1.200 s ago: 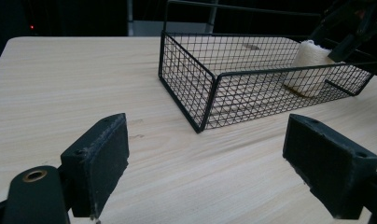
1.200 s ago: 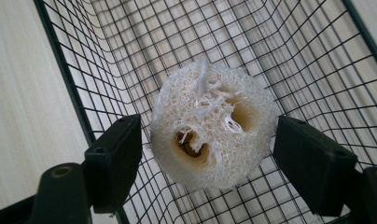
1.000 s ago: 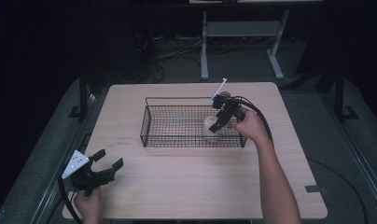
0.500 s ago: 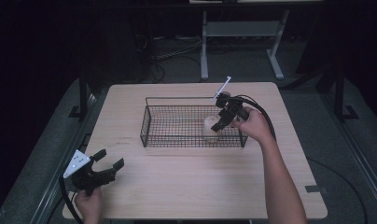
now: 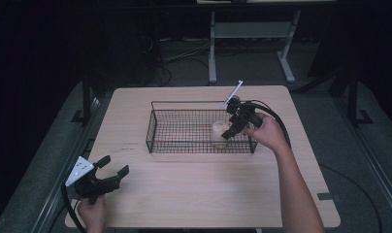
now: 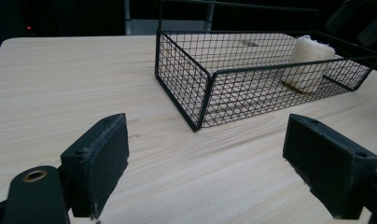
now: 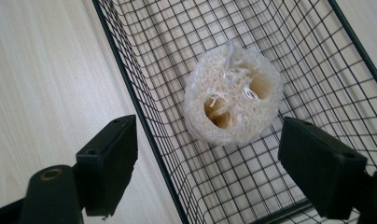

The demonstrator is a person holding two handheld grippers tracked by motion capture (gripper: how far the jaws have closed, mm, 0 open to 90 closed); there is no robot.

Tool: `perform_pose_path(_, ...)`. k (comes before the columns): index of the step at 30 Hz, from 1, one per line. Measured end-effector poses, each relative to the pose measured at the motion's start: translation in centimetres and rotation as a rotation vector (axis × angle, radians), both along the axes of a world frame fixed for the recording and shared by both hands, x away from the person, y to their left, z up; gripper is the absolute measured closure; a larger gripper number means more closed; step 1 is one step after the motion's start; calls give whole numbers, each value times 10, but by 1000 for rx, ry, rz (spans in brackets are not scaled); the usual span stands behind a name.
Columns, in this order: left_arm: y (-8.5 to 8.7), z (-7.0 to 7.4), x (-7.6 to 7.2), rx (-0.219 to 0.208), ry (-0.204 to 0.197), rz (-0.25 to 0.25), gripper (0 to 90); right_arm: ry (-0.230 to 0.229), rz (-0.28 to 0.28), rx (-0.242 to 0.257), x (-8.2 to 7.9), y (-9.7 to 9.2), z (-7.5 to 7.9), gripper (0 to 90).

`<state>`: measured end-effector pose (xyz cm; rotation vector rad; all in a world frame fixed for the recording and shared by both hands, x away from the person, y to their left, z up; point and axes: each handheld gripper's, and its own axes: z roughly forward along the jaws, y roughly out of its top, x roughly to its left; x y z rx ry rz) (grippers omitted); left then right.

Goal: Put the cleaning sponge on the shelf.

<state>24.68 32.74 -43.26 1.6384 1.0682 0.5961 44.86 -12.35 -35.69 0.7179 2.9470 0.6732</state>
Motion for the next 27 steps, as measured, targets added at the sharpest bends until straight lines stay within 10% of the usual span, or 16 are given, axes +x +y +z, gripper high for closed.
perform_pose_path(27, -1, 0, 0, 5, 3, -1, 138, -1, -12, 29, -27, -19, 4, 168)
